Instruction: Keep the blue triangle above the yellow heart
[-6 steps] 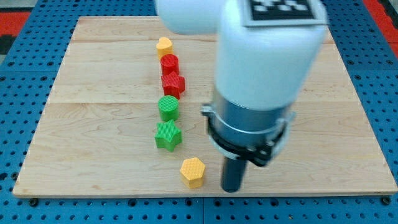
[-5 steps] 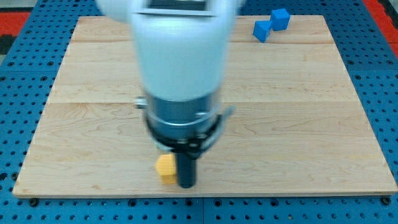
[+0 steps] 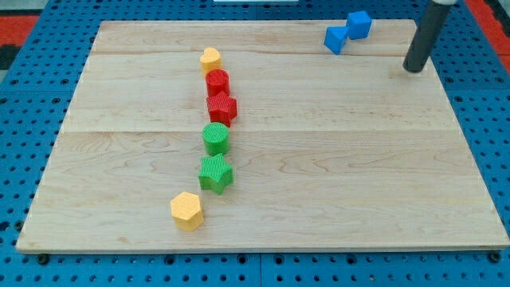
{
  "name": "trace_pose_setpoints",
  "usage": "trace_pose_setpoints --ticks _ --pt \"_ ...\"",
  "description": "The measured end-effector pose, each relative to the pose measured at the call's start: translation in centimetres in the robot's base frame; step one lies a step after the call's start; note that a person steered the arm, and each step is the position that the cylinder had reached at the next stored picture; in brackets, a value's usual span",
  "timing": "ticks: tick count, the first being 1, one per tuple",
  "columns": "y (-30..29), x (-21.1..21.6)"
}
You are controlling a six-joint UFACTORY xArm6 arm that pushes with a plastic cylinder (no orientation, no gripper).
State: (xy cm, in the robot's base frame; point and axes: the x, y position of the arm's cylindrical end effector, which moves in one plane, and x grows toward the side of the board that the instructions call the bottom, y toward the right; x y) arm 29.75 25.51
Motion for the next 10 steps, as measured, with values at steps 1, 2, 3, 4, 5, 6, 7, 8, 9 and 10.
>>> trace_pose_setpoints --ticks 1,2,3,4,5,6,7,8,9,10 --pt "-5.6 -3.5" --pt "-12.5 -4.9" --pt "-13.9 -5.3" --pt "-14.4 -6.2" --pt "-13.7 -8.4" --pt "-21.6 -10.1" --pt "-26.4 -10.4" --pt "-20.4 -10.1" --pt "-23.0 -7.7" --pt "-30.4 -6.6"
